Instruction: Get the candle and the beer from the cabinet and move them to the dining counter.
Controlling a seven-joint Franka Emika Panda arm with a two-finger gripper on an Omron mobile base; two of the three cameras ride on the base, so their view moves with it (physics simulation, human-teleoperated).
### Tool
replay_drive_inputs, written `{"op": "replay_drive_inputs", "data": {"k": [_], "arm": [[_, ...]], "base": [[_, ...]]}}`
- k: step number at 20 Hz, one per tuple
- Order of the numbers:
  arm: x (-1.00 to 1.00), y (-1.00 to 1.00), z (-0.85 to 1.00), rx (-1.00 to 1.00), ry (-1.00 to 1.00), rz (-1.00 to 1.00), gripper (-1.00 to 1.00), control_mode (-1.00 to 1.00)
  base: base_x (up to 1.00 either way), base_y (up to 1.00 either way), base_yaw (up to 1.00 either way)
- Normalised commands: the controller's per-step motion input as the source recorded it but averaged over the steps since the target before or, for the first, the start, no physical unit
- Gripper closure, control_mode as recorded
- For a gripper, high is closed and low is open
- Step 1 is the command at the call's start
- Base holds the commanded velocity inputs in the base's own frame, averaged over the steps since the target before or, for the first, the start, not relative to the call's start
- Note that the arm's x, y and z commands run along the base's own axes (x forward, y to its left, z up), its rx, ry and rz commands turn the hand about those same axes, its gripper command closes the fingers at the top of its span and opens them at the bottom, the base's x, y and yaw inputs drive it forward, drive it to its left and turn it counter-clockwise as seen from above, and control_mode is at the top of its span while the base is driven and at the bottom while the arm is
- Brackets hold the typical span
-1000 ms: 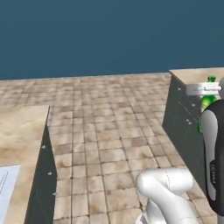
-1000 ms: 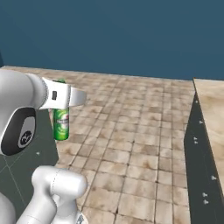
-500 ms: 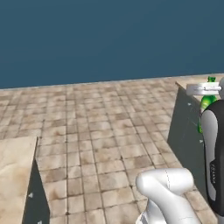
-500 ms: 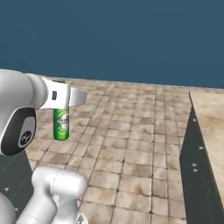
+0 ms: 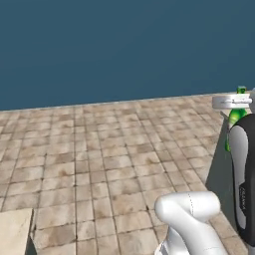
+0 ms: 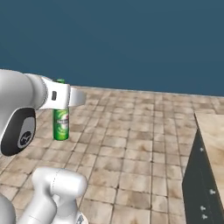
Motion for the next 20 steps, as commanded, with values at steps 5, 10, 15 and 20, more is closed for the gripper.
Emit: {"op": "replay_drive_inputs", "data": {"k": [5,10,15,20], "arm": [[0.00,0.00,0.00,0.00,0.00,0.00,1.00,1.00],[0.00,0.00,0.00,0.00,0.00,0.00,1.00,1.00],[0.00,0.00,0.00,0.00,0.00,0.00,1.00,1.00],[0.00,0.00,0.00,0.00,0.00,0.00,1.00,1.00]], "base": [[1.00,0.03,0.03],[1.00,0.00,0.10],[0.98,-0.17,0.35],[0.97,-0.11,0.77]]}}
